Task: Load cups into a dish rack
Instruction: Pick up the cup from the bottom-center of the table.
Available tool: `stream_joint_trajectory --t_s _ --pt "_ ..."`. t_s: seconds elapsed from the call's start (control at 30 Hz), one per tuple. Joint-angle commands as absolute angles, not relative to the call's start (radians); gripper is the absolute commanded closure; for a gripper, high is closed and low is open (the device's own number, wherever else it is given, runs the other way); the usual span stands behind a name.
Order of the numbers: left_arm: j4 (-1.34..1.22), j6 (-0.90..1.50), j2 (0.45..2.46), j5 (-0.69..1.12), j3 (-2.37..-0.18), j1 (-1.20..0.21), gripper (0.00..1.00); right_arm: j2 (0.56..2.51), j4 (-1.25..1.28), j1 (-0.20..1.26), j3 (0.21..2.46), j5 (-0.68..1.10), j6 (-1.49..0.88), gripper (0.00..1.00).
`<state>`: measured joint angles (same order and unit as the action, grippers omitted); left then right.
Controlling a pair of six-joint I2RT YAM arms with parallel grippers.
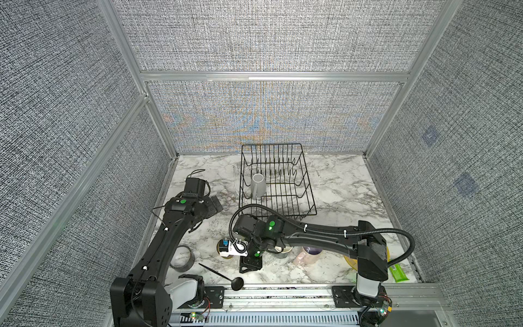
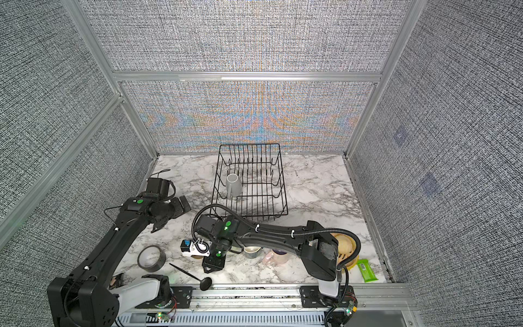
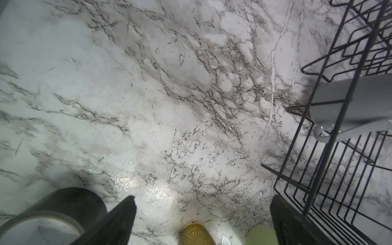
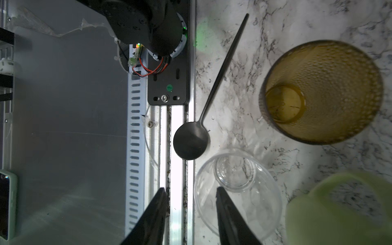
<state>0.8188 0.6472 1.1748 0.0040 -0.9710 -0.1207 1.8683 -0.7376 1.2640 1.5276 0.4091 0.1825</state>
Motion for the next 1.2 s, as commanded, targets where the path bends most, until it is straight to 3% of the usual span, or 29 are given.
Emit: stream_joint_trajectory --t_s 0.0,0.4,0.47,0.67,0.73,1.03,1.17 --pt "0.772 0.650 1.163 0.086 -0.954 -0.084 0.00 1.882 -0.737 1.285 1.516 0.417 0.137 0.59" --pt "0.703 0.646 1.147 0.168 -0.926 -0.033 0.00 1.933 -0.688 1.307 1.477 0.270 0.086 0.61" --pt "0.711 0.646 1.145 0.168 -0.926 -0.032 0.00 1.942 -0.693 1.308 1.485 0.267 0.095 0.66" --pt "0.715 0.638 1.151 0.190 -0.939 -0.029 0.00 1.899 -0.670 1.308 1.472 0.291 0.136 0.95" --pt "0.730 0.635 1.143 0.218 -0.958 -0.029 0.00 1.868 -0.669 1.307 1.471 0.288 0.150 1.00" --pt "0.716 0.608 1.071 0.380 -1.075 -0.029 0.01 1.635 -0.551 1.241 1.398 0.232 0.115 1.00" --pt "0.630 0.602 1.056 0.545 -1.101 -0.029 0.01 1.522 -0.433 1.101 1.325 0.381 0.000 1.00"
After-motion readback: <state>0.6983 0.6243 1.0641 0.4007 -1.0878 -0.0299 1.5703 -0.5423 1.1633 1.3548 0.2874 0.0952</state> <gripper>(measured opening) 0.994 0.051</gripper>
